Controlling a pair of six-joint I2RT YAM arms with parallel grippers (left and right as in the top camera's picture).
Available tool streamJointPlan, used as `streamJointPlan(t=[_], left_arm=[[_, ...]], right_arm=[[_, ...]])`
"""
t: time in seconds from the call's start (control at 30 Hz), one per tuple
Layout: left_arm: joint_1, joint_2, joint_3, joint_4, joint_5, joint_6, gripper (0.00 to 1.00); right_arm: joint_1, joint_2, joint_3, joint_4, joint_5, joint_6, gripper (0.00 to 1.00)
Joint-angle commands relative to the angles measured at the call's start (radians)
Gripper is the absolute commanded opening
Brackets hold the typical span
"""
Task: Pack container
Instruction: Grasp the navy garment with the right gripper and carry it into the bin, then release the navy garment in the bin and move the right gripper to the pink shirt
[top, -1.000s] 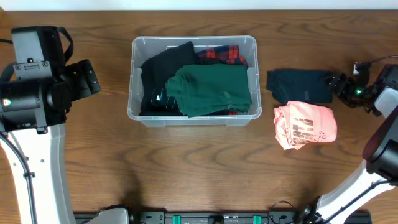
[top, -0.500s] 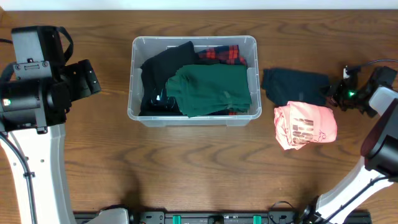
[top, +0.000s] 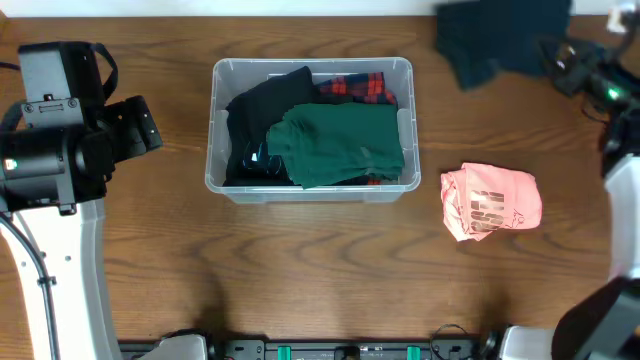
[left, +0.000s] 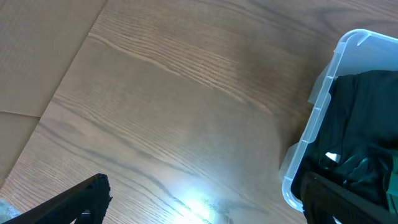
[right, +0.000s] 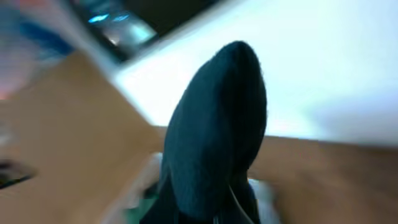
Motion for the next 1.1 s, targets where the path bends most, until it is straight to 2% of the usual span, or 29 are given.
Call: streamJointPlan(t=[0.0,0.3,0.53,0.77,0.97,1.03,1.07], left_arm=[[0.004,0.0,0.006,-0.002,-0.015,0.006,0.98],[0.004,0.0,0.006,-0.002,-0.015,0.006,0.98],[0.004,0.0,0.006,-0.002,-0.015,0.006,0.98],[0.004,0.0,0.006,-0.003,-0.015,0.006,0.98],[0.004,0.0,0.006,-0.003,-0.015,0.006,0.98],[0.004,0.0,0.006,-0.002,-0.015,0.006,0.98],[0.004,0.0,0.006,-0.002,-0.015,0.006,0.98]], right_arm=[[0.142,0.015,-0.005,0.067,-0.016,0.224,0.01],[0.579,0.116,-0.005,0.09,0.306,0.223,0.01],[0.81,0.274,-0.005,0.068,0.427,0.224,0.01],[0.888,0.399,-0.005,-0.223,0.66,0.207,0.01],[0.865,0.385,-0.005,-0.317,0.681,0.11,0.01],[0.848,0.357,-0.005,-0.32,0.68,0.076,0.11],[0.838,0.334,-0.005,-0.32,0.676,0.047,0.22]])
